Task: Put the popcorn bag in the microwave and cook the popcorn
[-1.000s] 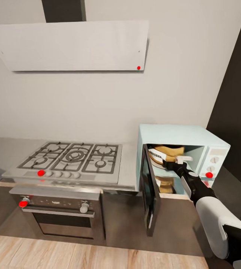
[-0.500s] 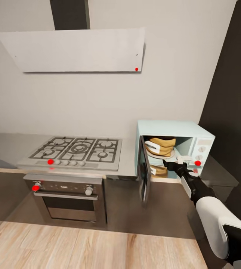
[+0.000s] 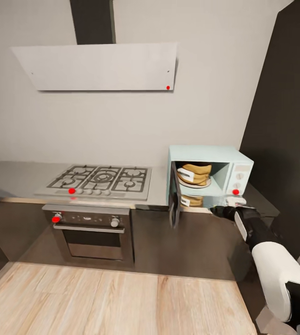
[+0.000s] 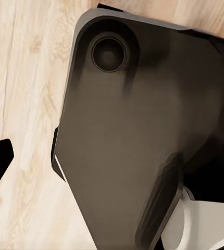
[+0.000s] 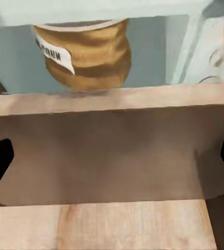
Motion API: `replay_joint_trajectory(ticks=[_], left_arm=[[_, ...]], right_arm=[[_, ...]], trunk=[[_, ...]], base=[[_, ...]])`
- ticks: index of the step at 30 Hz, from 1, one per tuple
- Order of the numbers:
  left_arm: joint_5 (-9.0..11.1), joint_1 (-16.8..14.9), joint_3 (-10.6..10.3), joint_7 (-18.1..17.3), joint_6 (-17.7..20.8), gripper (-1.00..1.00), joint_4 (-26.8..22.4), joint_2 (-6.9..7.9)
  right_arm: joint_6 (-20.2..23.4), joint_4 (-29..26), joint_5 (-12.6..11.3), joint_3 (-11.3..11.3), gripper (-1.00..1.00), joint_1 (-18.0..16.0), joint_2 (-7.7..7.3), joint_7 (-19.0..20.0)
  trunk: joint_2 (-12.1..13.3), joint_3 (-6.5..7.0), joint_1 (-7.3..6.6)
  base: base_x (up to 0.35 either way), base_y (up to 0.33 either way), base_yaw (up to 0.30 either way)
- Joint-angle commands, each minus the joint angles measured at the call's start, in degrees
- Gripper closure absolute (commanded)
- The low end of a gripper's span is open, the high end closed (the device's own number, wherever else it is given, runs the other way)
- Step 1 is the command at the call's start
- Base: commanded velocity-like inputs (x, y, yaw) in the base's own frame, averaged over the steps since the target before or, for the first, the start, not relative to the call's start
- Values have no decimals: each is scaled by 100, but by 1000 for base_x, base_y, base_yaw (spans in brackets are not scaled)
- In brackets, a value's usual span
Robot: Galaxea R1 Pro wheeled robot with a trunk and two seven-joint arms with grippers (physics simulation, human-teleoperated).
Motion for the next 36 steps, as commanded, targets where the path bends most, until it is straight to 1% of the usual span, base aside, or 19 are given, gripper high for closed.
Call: replay_joint_trajectory(ticks=[1,2,4,6,8,11,12,13,16,17,18,19,20,22,25,26,27,30,36], left_arm=[[30,-3,-1,0,-17,-100,2,-1],[30,-3,-1,0,-17,-100,0,-1],[30,-3,-1,0,-17,-100,-2,-1],[30,-3,-1,0,-17,-100,-4,-1],[30,-3,-1,0,-17,-100,-4,-1],[30,-3,-1,0,-17,-100,-4,-1],[30,-3,1,0,-17,-100,-4,-1],[30,-3,1,0,-17,-100,-2,-1],[30,-3,0,0,-17,-100,0,-1],[26,-3,-1,0,-17,-100,2,-1],[17,-3,-6,0,-17,-100,4,-1],[17,-3,-8,0,-17,-100,4,-1],[17,-3,-4,1,-17,-100,4,-1],[16,-3,-2,1,-17,-100,4,-1],[13,-3,-6,0,-17,-100,5,-1],[13,-3,-4,0,-17,-100,3,-1],[13,-3,-4,0,-17,-100,4,-1],[11,-3,-2,0,-17,-100,0,-1],[13,-3,-1,0,-17,-100,4,-1]], right_arm=[[172,45,37,-18,-100,3,-121,54],[242,120,59,-15,-100,51,-195,54],[286,193,131,-13,-100,276,-245,54],[309,249,349,-7,-100,770,-269,53],[298,311,529,-4,-100,1180,-259,49],[208,752,637,-10,-100,1855,-262,-2],[4,1123,643,-11,-100,2011,-267,-21],[-314,1571,643,-11,-100,2066,-273,-34],[-1709,3247,644,-16,-100,2117,-283,-54],[-2086,3515,639,-14,-100,2153,-279,-69],[-2437,3698,636,-7,-100,2577,-252,-121],[-2532,3742,635,-5,-100,2893,-238,-139],[-2621,3764,633,-4,-100,3122,-222,-148],[-2815,3778,627,-6,-100,3323,-200,-157],[-3164,3786,605,-22,-100,3854,-178,-178],[-3284,3792,596,-31,-100,4090,-151,-203],[-3332,3794,594,-35,-100,4222,-115,-228],[-3399,3796,593,-42,-100,4464,-6,-267],[-3381,3790,607,-38,-100,4505,6,-271]], trunk=[[-5,-7,-2],[-5,-7,-2],[-5,-7,-2],[-5,-7,-2],[-5,-7,-2],[-5,-7,-2],[-5,-7,-2],[-5,-7,-2],[-5,-7,-2],[-5,-7,-2],[-5,-7,-2],[-5,-7,-2],[-5,-7,-2],[-5,-7,-2],[-5,-7,-2],[-5,-7,-2],[-5,-7,-2],[-5,-7,-2],[-5,-7,-2]], base=[[-166,0,0],[-89,0,0],[-46,0,0],[-14,0,0],[-5,0,0],[-1,0,0],[0,0,0],[0,0,0],[0,0,0],[0,0,0],[0,0,0],[0,0,0],[0,0,0],[0,0,0],[0,0,0],[0,0,0],[0,0,0],[0,0,0],[202,0,0]])
